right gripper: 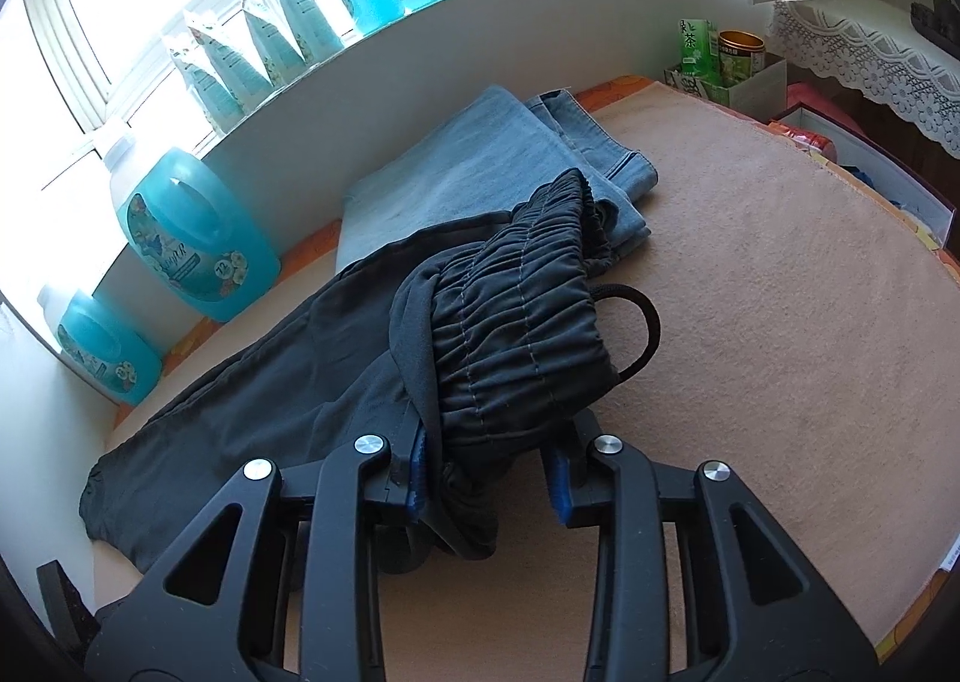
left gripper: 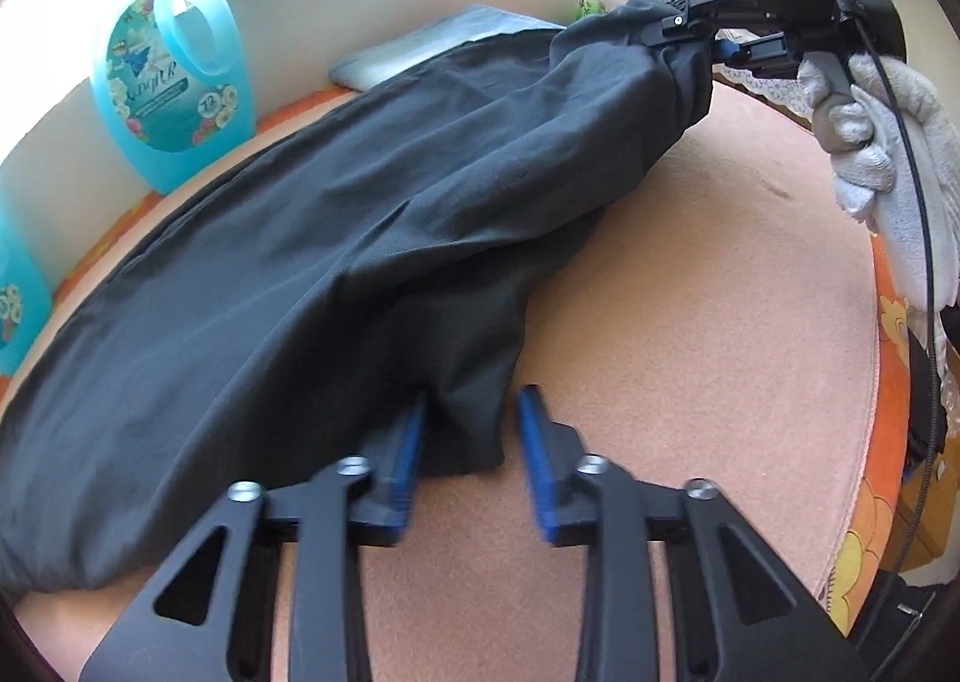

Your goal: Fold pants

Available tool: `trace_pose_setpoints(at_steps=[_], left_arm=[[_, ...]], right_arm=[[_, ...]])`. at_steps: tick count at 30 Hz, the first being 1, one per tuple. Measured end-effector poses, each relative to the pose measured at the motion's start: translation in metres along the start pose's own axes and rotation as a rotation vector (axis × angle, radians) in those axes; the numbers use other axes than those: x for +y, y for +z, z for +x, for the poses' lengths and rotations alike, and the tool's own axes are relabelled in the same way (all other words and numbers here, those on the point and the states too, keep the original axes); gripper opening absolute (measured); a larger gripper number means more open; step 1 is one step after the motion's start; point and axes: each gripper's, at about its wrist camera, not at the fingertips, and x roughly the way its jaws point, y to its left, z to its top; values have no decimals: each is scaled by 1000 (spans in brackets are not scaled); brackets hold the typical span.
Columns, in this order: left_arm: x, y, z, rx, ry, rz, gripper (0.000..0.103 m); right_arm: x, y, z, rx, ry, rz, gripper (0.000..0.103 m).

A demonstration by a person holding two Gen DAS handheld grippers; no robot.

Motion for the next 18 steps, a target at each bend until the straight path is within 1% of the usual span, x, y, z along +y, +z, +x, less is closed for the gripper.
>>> trace_pose_setpoints(at_steps=[1, 2, 4, 5, 6, 9, 10, 11, 12, 13, 14, 15, 16, 17, 18], left_arm=[[3, 1, 2, 3, 19, 13, 4], [7, 4, 2, -1, 4, 8, 4], [23, 7, -3, 13, -91, -98, 3], [28, 8, -10, 13, -128, -133, 3], [30, 7, -20, 3, -158, -145, 3], [23, 4, -52, -20, -182, -100, 1], [18, 3, -60, -24, -188, -86, 1], [12, 1, -66, -17, -199, -67, 1], [4, -2, -69, -10, -195, -32, 1], [-3, -4, -70, -13, -159, 5, 1], [-7, -6, -68, -23, -105, 40, 1], [-9, -8, -67, -38, -77, 51, 1], [-4, -8, -64, -45, -80, 26, 1], [0, -7, -61, -38, -86, -6, 5], [3, -5, -57, -31, -89, -22, 15]], right_arm=[[-2, 0, 2, 8, 5, 9, 38], [-4, 1, 3, 15, 7, 22, 39], [-8, 1, 7, 26, 21, 45, 41], [-9, 1, 9, 33, 22, 55, 41], [-11, 2, 11, 40, 25, 65, 41], [-15, 2, 17, 59, 52, 102, 42], [-15, 2, 17, 55, 53, 104, 41], [-12, 2, 15, 50, 47, 95, 36], [-8, 2, 11, 38, 45, 78, 34], [-2, 2, 5, 19, 46, 47, 34], [3, 2, -1, 1, 47, 22, 34], [6, 2, -5, -7, 49, 16, 34], [6, 3, -6, -4, 50, 23, 34], [5, 4, -6, 0, 48, 28, 34], [5, 4, -5, 4, 39, 27, 34]])
